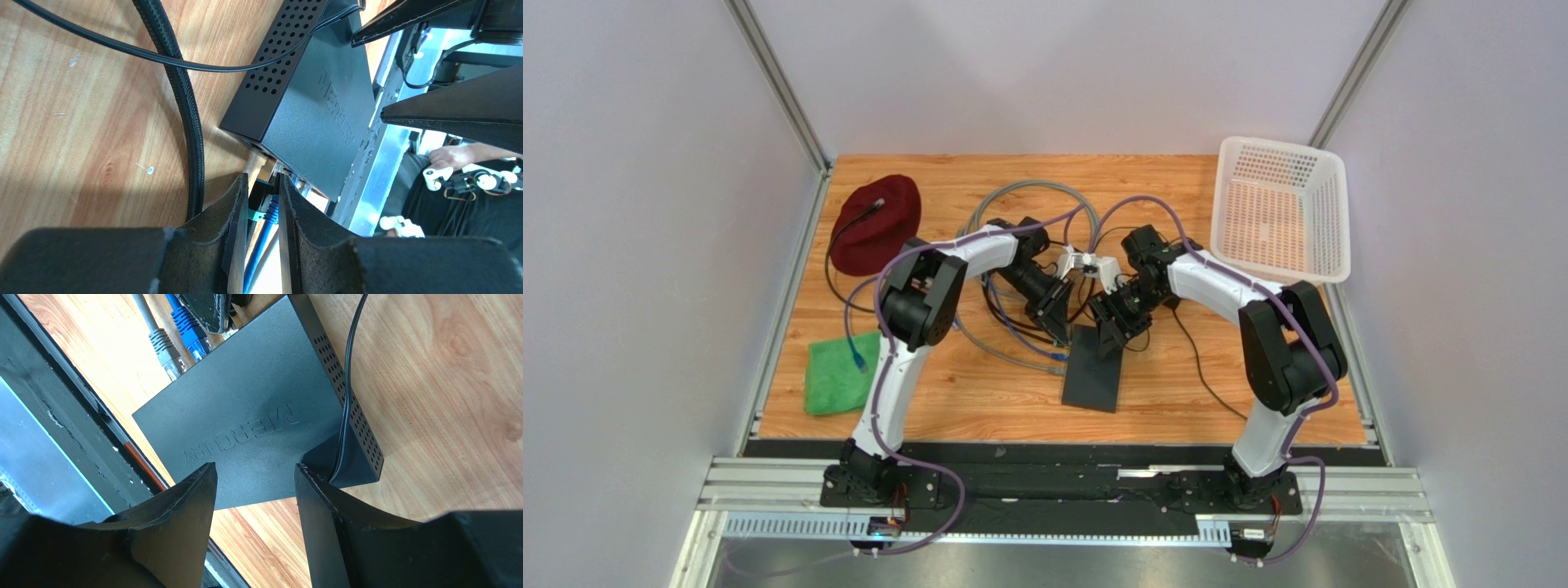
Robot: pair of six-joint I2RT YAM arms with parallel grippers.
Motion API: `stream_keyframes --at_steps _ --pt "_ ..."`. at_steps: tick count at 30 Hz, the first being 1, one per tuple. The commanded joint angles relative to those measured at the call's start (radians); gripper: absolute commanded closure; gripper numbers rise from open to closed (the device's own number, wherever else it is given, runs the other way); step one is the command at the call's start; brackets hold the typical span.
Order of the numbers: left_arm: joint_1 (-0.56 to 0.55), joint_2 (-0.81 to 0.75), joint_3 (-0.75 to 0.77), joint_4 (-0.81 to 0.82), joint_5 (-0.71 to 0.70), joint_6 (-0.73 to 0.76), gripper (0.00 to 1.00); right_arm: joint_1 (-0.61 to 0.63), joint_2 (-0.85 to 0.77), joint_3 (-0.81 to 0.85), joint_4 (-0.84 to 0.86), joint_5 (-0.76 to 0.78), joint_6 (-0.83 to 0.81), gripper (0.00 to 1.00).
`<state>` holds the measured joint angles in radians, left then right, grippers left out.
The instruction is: Pull the plug from the switch port
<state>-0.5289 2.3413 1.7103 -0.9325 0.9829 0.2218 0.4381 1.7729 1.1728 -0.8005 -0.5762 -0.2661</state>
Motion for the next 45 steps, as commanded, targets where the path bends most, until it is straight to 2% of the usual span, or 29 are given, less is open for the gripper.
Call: stream_keyframes --at_steps 1,9,17,23,26,30,32,40,45 --pt "-0.014 -0.005 0.058 0.000 -0.055 0.001 1.00 0.005 -0.036 -0.019 0.040 0.021 0.014 0.43" --pt "-0.016 -0.004 0.023 0.000 -0.043 0.004 1.00 0.005 -0.026 -0.045 0.050 0.073 0.010 0.44" --pt "-0.006 0.001 0.111 -0.051 -0.056 0.040 1.00 0.013 -0.020 -0.073 0.061 0.122 0.016 0.49" --pt "-0.010 -0.042 -0.040 -0.003 -0.039 0.048 1.00 0.021 -0.006 -0.091 0.067 0.167 0.014 0.50" --pt "-0.005 -0.030 0.009 -0.049 -0.055 0.088 1.00 0.028 0.002 -0.093 0.072 0.173 0.024 0.50" --pt "0.007 0.021 0.174 -0.129 -0.082 0.123 1.00 0.034 0.014 -0.079 0.061 0.177 0.018 0.50" --pt "0.010 0.033 0.186 -0.137 -0.085 0.125 1.00 0.034 0.017 -0.071 0.050 0.177 0.010 0.50" --pt "-0.006 -0.042 -0.052 -0.064 -0.026 0.152 1.00 0.034 0.010 -0.081 0.063 0.179 0.014 0.49" --pt "0.007 -0.014 0.072 -0.120 -0.059 0.192 1.00 0.034 0.022 -0.068 0.052 0.170 0.004 0.49"
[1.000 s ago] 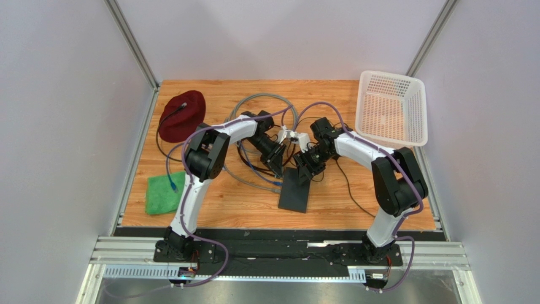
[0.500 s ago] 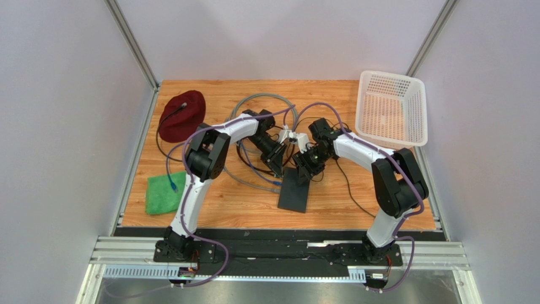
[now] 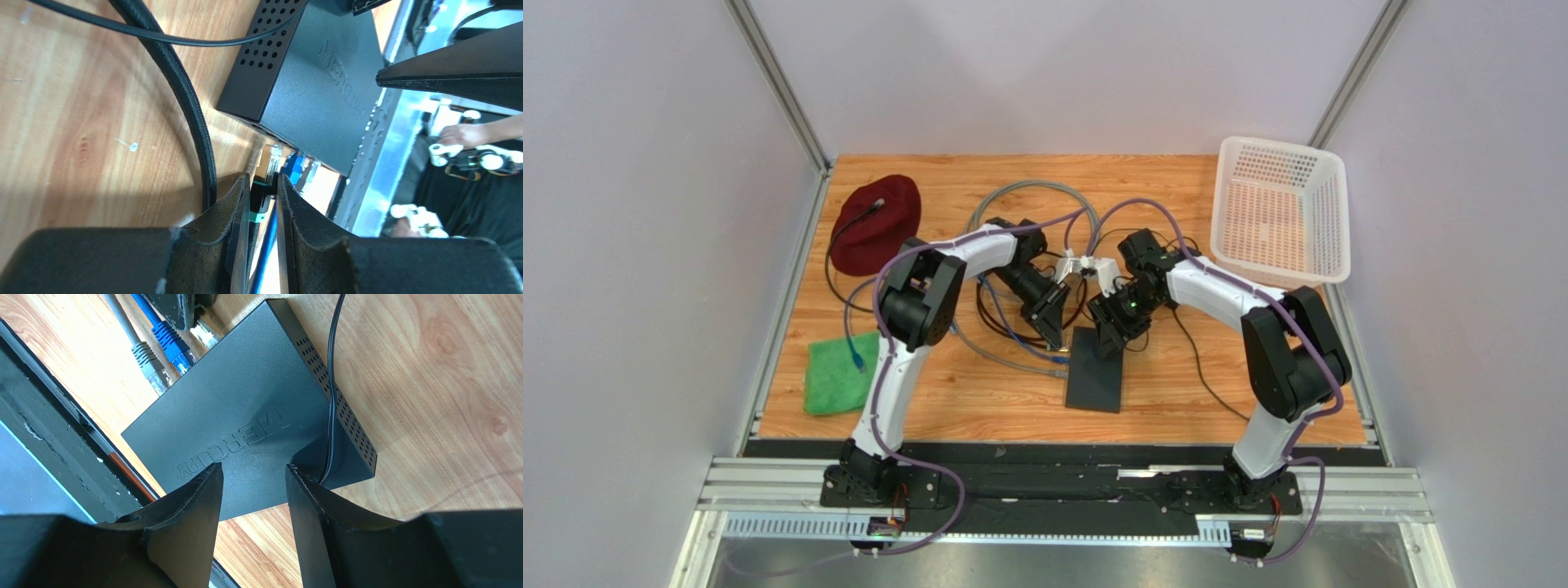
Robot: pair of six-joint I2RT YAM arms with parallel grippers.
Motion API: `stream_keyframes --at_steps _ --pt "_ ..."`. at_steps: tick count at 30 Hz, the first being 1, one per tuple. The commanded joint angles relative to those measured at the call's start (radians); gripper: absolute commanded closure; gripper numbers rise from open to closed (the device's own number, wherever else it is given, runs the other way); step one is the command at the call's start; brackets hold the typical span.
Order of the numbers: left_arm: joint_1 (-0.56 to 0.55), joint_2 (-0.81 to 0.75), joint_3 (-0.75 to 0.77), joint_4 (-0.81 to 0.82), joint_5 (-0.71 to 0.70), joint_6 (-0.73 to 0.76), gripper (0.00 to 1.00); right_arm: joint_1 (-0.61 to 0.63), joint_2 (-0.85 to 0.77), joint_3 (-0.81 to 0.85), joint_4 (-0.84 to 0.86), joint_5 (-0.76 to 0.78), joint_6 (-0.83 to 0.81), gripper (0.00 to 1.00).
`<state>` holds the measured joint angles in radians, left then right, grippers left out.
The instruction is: Pull the plug from the switch port
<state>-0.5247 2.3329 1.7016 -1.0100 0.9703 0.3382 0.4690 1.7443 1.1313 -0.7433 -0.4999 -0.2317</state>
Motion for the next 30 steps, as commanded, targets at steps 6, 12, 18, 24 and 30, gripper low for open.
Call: stream_keyframes --at_steps 6,12,18,24,30 --pt "0.008 0.013 0.133 -0.081 -0.033 0.104 1.00 0.003 0.046 -0.025 -0.014 0.101 -0.037 0.49" --pt "0.038 -0.081 0.176 -0.010 -0.083 0.075 1.00 0.003 0.037 -0.027 -0.004 0.110 -0.038 0.49" --pt "0.095 -0.056 0.398 0.051 -0.180 -0.039 1.00 0.002 0.034 -0.005 -0.011 0.119 -0.052 0.48" --pt "0.123 -0.067 0.535 0.163 -0.309 -0.111 1.00 0.003 0.020 -0.013 -0.018 0.127 -0.058 0.48" --pt "0.144 -0.063 0.581 0.192 -0.420 -0.123 0.86 0.003 0.011 -0.007 -0.011 0.138 -0.069 0.48"
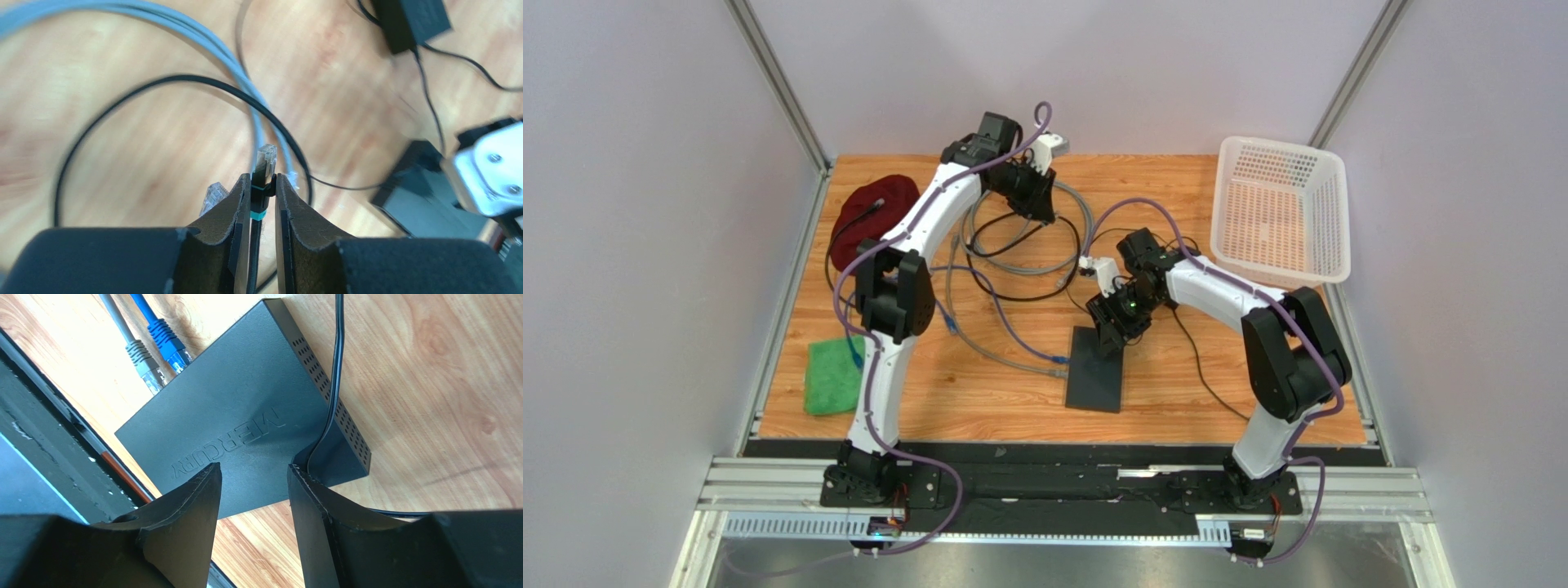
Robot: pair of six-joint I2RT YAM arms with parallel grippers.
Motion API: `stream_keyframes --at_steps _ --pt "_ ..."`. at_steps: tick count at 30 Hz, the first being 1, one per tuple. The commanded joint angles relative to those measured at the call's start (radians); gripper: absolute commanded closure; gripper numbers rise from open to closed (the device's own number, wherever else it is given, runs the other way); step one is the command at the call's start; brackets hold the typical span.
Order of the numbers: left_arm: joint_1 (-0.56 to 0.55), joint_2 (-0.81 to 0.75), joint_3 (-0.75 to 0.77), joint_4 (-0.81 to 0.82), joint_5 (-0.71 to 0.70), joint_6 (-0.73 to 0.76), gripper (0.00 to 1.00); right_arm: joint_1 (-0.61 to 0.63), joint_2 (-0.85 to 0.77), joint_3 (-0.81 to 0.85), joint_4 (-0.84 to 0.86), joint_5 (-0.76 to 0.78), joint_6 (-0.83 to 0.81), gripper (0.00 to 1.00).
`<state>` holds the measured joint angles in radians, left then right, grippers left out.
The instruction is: Pull the plug from the switch port
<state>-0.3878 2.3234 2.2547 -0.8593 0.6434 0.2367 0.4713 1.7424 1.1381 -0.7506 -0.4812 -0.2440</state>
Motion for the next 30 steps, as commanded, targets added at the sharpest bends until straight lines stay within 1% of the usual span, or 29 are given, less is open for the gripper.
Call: stream_keyframes --at_steps 1,2,4,5,6,7,8,9,10,13,14,15,17,18,20,21,22,23,24,25,26,28,29,30 --pt "0.007 -0.062 0.019 0.033 -0.085 -0.023 0.81 0.001 0.011 -0.011 -0.006 0.121 -0.060 0.47" --pt "0.007 -0.073 -0.015 0.032 -0.076 -0.031 0.74 0.001 0.011 -0.009 -0.010 0.122 -0.061 0.47" --pt "0.007 -0.131 -0.062 0.046 -0.013 -0.039 0.69 0.001 0.006 0.000 -0.019 0.125 -0.069 0.46" --pt "0.007 -0.154 -0.114 0.074 0.019 -0.051 0.66 0.001 0.008 0.003 -0.024 0.125 -0.070 0.46" --pt "0.007 -0.182 -0.145 0.092 0.086 -0.057 0.64 0.003 0.005 0.005 -0.029 0.122 -0.072 0.45" --pt "0.007 -0.235 -0.174 0.111 0.122 -0.069 0.60 0.001 0.008 0.008 -0.036 0.122 -0.077 0.44" --pt "0.006 -0.260 -0.231 0.143 0.154 -0.092 0.58 0.001 0.009 0.011 -0.038 0.119 -0.080 0.43" --pt "0.003 -0.280 -0.254 0.155 0.194 -0.105 0.57 0.001 0.012 0.012 -0.041 0.119 -0.083 0.42" --pt "0.001 -0.304 -0.271 0.155 0.202 -0.109 0.55 0.001 0.011 0.017 -0.053 0.118 -0.092 0.41" --pt "0.001 -0.350 -0.326 0.134 0.243 -0.109 0.55 0.000 -0.003 0.064 -0.099 0.109 -0.109 0.39" --pt "0.001 -0.373 -0.392 0.155 0.274 -0.087 0.55 -0.002 -0.015 0.096 -0.117 0.093 -0.115 0.38" --pt "0.001 -0.395 -0.436 0.175 0.348 -0.076 0.55 -0.003 -0.027 0.103 -0.128 0.078 -0.117 0.38" --pt "-0.009 -0.438 -0.528 0.181 0.401 -0.039 0.55 -0.002 -0.075 0.110 -0.144 0.034 -0.129 0.38" --pt "-0.016 -0.441 -0.543 0.166 0.427 -0.022 0.55 -0.003 -0.089 0.117 -0.151 0.021 -0.136 0.39" --pt "-0.029 -0.430 -0.573 0.131 0.447 0.021 0.56 -0.002 -0.151 0.146 -0.180 0.035 -0.141 0.44" --pt "-0.034 -0.427 -0.590 0.128 0.450 0.030 0.57 -0.003 -0.191 0.146 -0.165 0.045 -0.120 0.45" --pt "-0.039 -0.421 -0.622 0.131 0.453 0.038 0.57 -0.005 -0.226 0.131 -0.100 0.053 -0.104 0.45" --pt "-0.052 -0.417 -0.638 0.131 0.460 0.050 0.57 -0.005 -0.306 0.109 -0.058 0.047 -0.094 0.45" --pt "-0.057 -0.409 -0.652 0.128 0.469 0.058 0.57 -0.003 -0.337 0.083 -0.020 0.038 -0.090 0.45" --pt "-0.065 -0.394 -0.671 0.126 0.469 0.061 0.57 0.004 -0.365 0.018 0.052 0.032 -0.092 0.45" --pt "-0.074 -0.383 -0.678 0.128 0.466 0.058 0.57 0.009 -0.392 -0.010 0.078 0.023 -0.098 0.44" --pt "-0.082 -0.361 -0.695 0.129 0.460 0.053 0.57 0.026 -0.377 -0.053 0.097 0.036 -0.136 0.44" --pt "-0.086 -0.354 -0.696 0.131 0.455 0.052 0.57 0.030 -0.353 -0.048 0.085 0.044 -0.147 0.44" --pt "-0.094 -0.342 -0.698 0.131 0.444 0.050 0.57 0.038 -0.283 -0.034 0.064 0.047 -0.153 0.47"
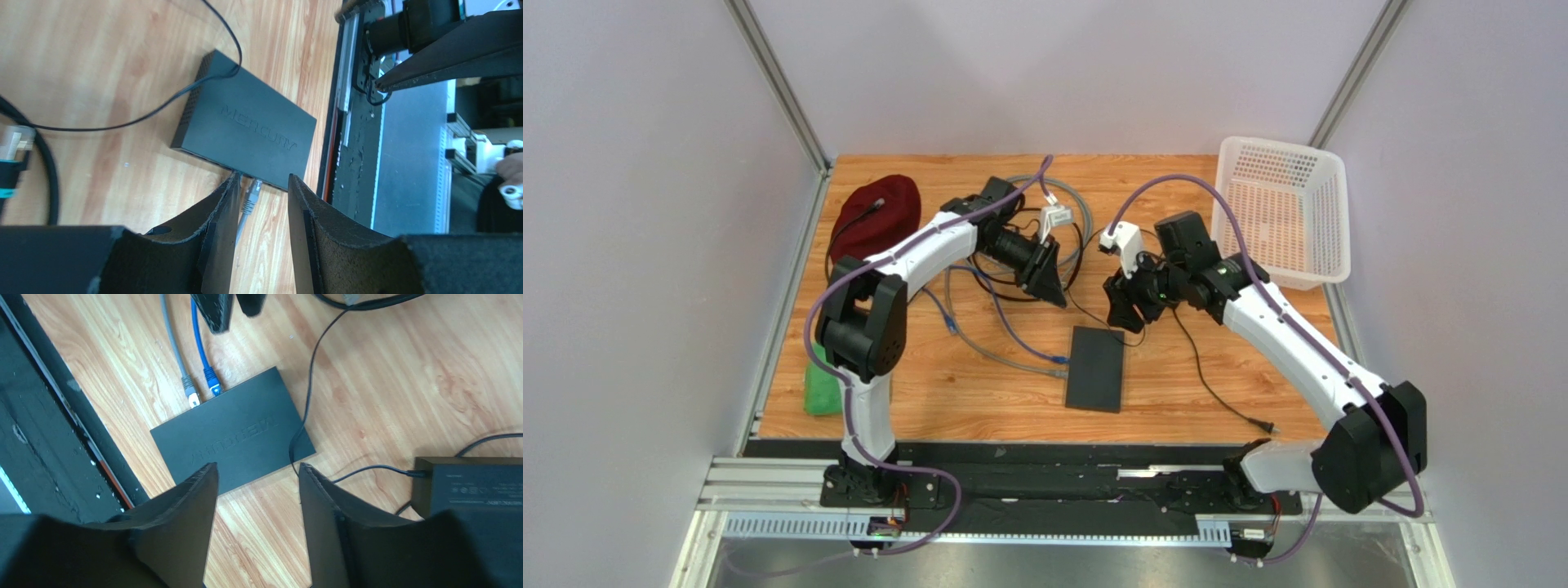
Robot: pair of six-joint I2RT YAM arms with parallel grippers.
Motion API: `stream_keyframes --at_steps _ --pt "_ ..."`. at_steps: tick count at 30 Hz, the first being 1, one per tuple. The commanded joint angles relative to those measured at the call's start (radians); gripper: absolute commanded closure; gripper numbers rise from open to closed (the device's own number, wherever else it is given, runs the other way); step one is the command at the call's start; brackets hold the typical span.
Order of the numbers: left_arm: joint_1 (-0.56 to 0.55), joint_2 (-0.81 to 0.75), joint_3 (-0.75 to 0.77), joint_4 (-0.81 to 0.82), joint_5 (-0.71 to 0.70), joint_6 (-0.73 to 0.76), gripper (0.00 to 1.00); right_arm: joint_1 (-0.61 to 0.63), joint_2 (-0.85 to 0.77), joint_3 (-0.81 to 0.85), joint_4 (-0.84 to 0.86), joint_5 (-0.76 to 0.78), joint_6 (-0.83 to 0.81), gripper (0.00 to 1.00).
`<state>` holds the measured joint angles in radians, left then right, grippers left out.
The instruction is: Pull the plug from the switch port
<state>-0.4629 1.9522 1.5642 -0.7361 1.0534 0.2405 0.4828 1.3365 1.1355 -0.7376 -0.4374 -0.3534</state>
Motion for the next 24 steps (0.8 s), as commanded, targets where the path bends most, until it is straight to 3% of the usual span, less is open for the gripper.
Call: stream_keyframes --at_steps 1,9,24 --pt "-0.022 0.036 -0.009 0.007 0.027 0.039 0.57 0.025 0.157 -0.004 0.002 0.000 -0.036 0.48" --pt "-0.052 0.100 -0.027 0.017 -0.089 0.023 0.57 0.062 0.220 -0.097 0.136 -0.057 0.022 0.56" --pt "-0.069 0.280 0.030 -0.114 -0.064 0.095 0.57 0.073 0.260 -0.195 0.262 0.017 0.096 0.59"
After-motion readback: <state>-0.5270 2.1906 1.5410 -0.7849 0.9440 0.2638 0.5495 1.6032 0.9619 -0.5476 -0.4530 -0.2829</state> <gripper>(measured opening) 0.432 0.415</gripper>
